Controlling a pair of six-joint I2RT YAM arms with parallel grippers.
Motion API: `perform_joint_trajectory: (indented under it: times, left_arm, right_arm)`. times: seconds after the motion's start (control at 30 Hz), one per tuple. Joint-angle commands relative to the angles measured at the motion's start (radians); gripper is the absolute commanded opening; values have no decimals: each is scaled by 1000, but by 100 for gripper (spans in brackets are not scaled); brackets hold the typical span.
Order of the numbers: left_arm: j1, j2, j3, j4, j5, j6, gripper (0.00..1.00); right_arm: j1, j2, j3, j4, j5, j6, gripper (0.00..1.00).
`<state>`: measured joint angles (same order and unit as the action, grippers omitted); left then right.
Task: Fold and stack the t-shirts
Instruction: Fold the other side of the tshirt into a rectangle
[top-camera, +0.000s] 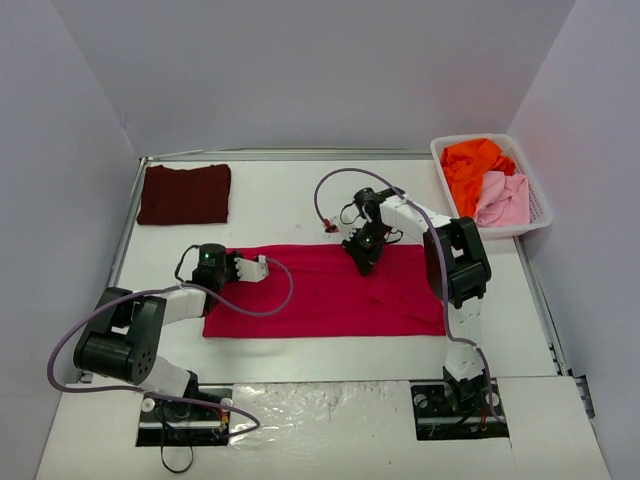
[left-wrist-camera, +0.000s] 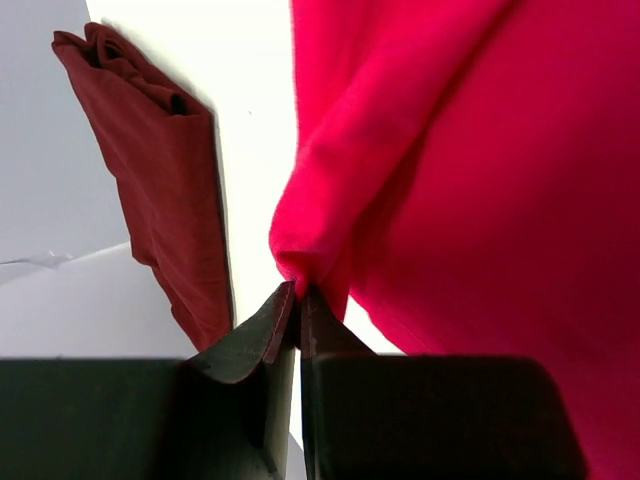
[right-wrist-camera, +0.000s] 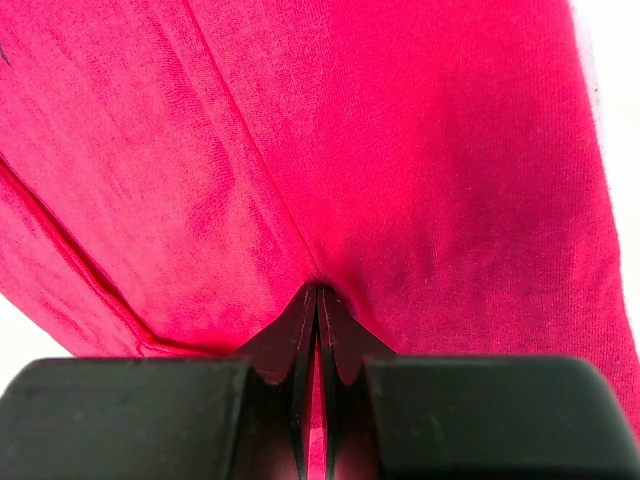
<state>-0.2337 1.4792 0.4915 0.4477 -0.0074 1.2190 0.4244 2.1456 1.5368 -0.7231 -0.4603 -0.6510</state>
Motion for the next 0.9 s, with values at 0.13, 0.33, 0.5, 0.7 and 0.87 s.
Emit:
perform_joint_trajectory:
  times: [0.13, 0.33, 0.5, 0.7, 0.87]
  left_arm:
    - [-32, -76, -83, 77, -32, 94, 2]
    - [-38, -108, -93, 8, -23, 89, 2]
    - [-38, -117, -96, -15, -16, 96, 2]
    - [-33, -115, -59, -53, -16, 99, 2]
    - [-12, -122, -34, -92, -5, 106, 2]
  right_arm:
    - [10, 194, -104, -27, 94, -32, 0]
    - [10, 194, -104, -29, 94, -30, 0]
    - [10, 197, -103, -30, 92, -32, 0]
    - [7, 197, -103, -35, 88, -33, 0]
    - [4, 195, -103, -38, 86, -36, 0]
